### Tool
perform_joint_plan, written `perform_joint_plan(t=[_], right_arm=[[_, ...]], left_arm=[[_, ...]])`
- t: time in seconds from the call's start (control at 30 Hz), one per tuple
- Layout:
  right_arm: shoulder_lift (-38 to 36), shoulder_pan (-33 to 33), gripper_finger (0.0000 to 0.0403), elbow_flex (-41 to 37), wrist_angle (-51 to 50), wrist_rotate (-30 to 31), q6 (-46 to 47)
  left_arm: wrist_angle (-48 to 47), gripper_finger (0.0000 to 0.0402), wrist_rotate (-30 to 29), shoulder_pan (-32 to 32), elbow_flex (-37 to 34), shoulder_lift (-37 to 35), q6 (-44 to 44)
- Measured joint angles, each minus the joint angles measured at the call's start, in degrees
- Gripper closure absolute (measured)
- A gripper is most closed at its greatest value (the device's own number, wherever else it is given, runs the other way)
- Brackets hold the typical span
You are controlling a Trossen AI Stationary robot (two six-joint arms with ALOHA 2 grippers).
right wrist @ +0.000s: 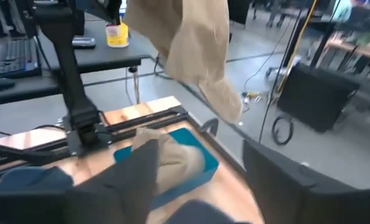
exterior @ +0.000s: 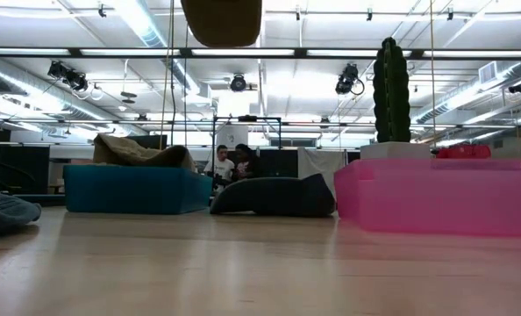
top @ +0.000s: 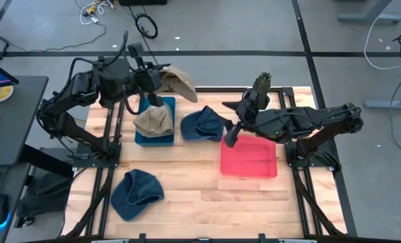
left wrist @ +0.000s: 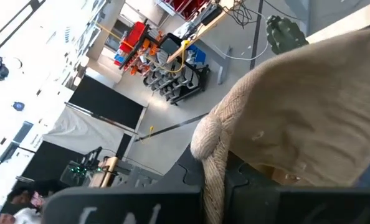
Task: Pick & Place hat
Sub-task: Put the brown cap into the blue bin
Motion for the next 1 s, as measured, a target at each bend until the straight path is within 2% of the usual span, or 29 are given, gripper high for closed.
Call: perform_joint_plan(t=[0.07,0.17,0.23,0.53,0.8,0.9,1.0], right_arm=[[0.22,-0.01,0.0242,0.00,-0.75,-0.72,2.14],[0.38,-0.06,0.0355,0.00,-1.15,-2.28,3.20],[0.38,-0.08,0.0387,0.00,-0.91,-3.33,2.46],[0.46,-0.97,0.0397,0.00,-1.76,-3.48,2.73],[0.46,-1.98,0.0401,0.00,-1.56,-3.50,2.00],[0.46,-2.17,0.0401,0.00,-1.51,-3.57,1.99],[0.46,-2.22,0.0402,0.00,-1.52,-3.74,1.99]], left_arm=[[-0.04,0.0398,-0.17,0.02,0.00,0.00,0.03],[0.28,0.0398,-0.34,-0.01,-0.38,-0.07,1.18],[-0.20,0.0398,-0.46,-0.29,-0.57,-0.06,0.31],[-2.02,0.0398,-4.47,-6.43,-0.55,0.94,-8.09],[-12.41,0.0398,-19.27,-12.40,-0.66,5.51,-12.51],[-20.40,0.0398,-24.25,-12.57,-0.66,6.75,-16.61],[-31.94,0.0398,-29.14,-12.50,-0.66,7.87,-25.83]])
